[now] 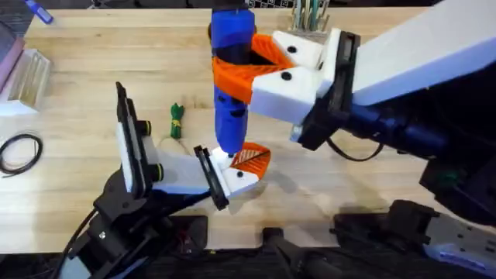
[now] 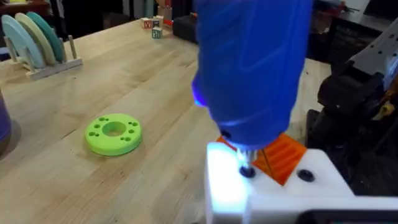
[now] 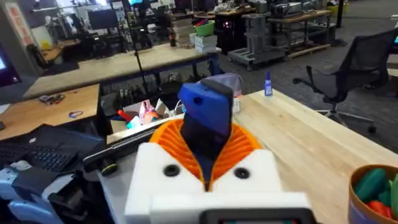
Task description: Pick up the gripper from the table and insert it into the empty holder that is missing its gripper. Then pick up a screw, insert it into the mounting hole, and use the screwdriver to tighten it. Finally, clean up the table by picking up the vegetable and placing it into the bucket.
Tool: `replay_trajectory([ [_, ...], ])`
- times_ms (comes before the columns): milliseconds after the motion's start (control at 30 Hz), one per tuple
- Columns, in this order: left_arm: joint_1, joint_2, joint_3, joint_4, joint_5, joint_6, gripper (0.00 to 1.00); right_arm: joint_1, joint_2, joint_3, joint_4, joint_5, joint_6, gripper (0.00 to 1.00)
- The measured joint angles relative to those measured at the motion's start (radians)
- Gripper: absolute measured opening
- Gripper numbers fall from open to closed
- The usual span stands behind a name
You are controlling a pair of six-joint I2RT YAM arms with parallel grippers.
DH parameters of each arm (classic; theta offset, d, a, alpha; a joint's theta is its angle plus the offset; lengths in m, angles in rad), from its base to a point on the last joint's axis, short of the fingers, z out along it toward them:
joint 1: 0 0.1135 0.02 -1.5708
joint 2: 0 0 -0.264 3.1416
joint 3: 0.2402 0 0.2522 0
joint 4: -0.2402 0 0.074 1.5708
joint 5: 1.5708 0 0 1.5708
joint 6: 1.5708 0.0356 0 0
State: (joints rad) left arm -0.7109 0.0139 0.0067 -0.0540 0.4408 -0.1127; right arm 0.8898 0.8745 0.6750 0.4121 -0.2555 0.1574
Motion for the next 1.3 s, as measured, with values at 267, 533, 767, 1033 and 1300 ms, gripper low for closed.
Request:
replay_trajectory([
  [267,0.000,0.000,0.000,0.000,0.000,0.000,0.018,0.000,0.000,0.000,0.008,-0.001,0.000,0.021],
  [533,0.000,-0.001,0.000,-0.001,0.000,0.000,0.018,-0.066,-0.077,-0.021,0.066,-0.016,0.000,0.021],
  [767,0.000,-0.001,0.001,-0.001,0.000,0.000,0.018,-0.127,-0.082,-0.019,0.134,-0.004,-0.016,0.021],
  [1033,0.000,-0.001,0.001,-0.001,0.000,0.000,0.018,-0.249,0.068,-0.019,-0.029,0.153,-0.398,0.021],
  [1300,0.000,-0.001,0.001,-0.001,0.000,0.000,0.018,-0.478,0.413,-0.019,-0.003,0.368,-1.015,0.021],
])
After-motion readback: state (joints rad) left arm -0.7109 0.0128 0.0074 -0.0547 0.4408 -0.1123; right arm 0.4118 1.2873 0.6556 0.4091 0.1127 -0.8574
